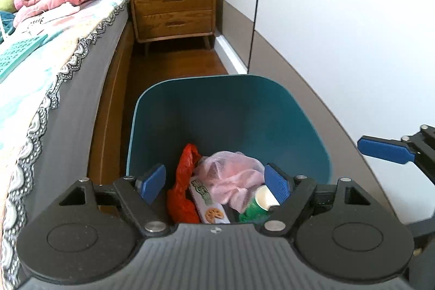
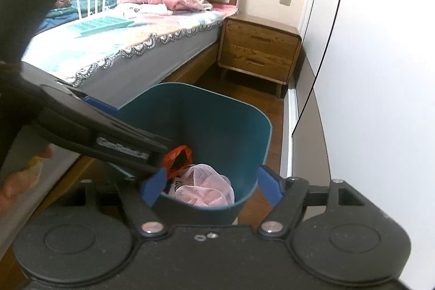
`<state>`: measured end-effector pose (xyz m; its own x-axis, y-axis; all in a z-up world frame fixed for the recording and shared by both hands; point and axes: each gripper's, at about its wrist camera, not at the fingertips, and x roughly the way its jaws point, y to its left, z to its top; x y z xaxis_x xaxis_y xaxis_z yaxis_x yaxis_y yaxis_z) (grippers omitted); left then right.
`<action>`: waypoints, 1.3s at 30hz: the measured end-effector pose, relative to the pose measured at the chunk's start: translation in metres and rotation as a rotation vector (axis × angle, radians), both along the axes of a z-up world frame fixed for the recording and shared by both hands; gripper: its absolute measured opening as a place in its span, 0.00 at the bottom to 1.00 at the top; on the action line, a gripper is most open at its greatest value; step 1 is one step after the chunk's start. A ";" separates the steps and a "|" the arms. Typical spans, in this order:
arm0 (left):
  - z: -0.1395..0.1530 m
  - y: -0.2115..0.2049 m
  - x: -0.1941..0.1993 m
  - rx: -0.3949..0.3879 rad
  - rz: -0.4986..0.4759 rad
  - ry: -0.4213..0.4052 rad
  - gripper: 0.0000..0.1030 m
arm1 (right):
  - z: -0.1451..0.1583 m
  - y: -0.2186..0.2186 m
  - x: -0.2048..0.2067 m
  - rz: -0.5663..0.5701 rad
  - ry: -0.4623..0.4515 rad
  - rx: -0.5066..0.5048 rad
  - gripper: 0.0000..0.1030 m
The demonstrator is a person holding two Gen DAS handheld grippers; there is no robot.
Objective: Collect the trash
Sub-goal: 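Move both tools back down toward the remaining trash pile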
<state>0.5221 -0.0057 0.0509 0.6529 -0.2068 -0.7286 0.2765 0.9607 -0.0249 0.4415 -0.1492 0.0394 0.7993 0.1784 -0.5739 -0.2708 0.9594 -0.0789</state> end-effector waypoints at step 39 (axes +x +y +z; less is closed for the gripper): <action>-0.225 -0.003 -0.153 0.035 -0.032 0.433 0.77 | -0.187 -0.058 -0.146 -0.176 0.248 0.212 1.00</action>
